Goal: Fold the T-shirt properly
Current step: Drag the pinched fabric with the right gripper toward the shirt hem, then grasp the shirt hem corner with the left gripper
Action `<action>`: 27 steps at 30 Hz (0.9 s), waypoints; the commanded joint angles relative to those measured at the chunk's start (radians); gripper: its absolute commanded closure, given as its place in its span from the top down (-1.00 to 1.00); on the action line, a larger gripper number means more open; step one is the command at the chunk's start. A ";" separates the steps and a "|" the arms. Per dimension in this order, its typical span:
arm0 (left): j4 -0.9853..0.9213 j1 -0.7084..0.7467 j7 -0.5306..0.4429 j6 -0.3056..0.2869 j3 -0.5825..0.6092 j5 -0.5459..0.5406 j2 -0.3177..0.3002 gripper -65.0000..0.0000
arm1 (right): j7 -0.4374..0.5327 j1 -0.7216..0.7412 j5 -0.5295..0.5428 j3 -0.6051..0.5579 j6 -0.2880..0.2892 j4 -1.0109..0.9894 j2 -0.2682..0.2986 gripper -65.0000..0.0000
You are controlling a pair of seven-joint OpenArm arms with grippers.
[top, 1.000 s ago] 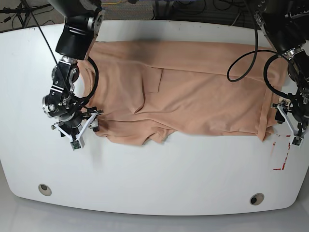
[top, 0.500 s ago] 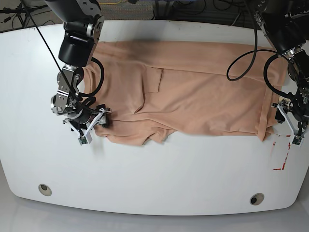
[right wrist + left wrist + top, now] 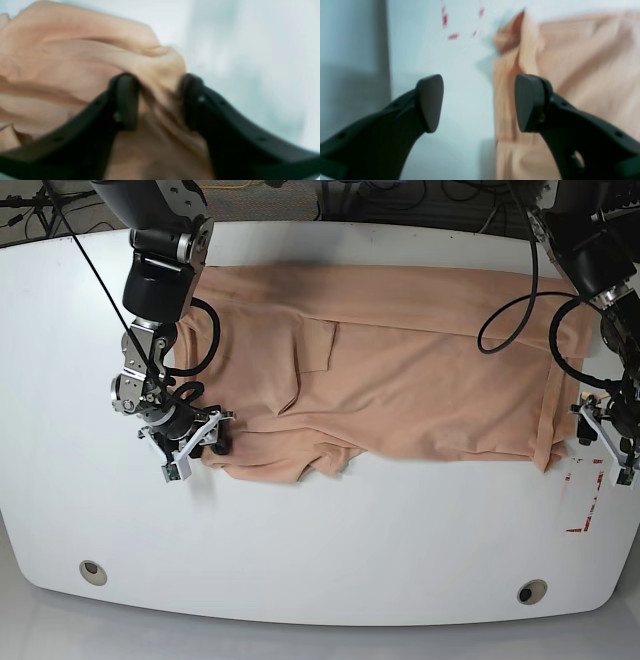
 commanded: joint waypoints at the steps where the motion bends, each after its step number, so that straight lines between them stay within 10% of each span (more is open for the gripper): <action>1: -0.087 -0.063 -0.043 0.044 -0.005 -0.009 -0.018 0.40 | -0.036 0.008 -0.007 0.000 0.008 0.003 0.004 -0.64; 4: -0.179 -0.099 -0.080 0.098 -0.005 -0.012 -0.020 0.51 | -0.036 0.008 -0.010 0.000 0.008 0.003 0.003 -0.91; 27: -0.708 -0.212 -0.405 0.134 0.052 -0.009 -0.017 0.63 | -0.034 -0.021 -0.005 -0.002 0.008 0.005 -0.002 -0.91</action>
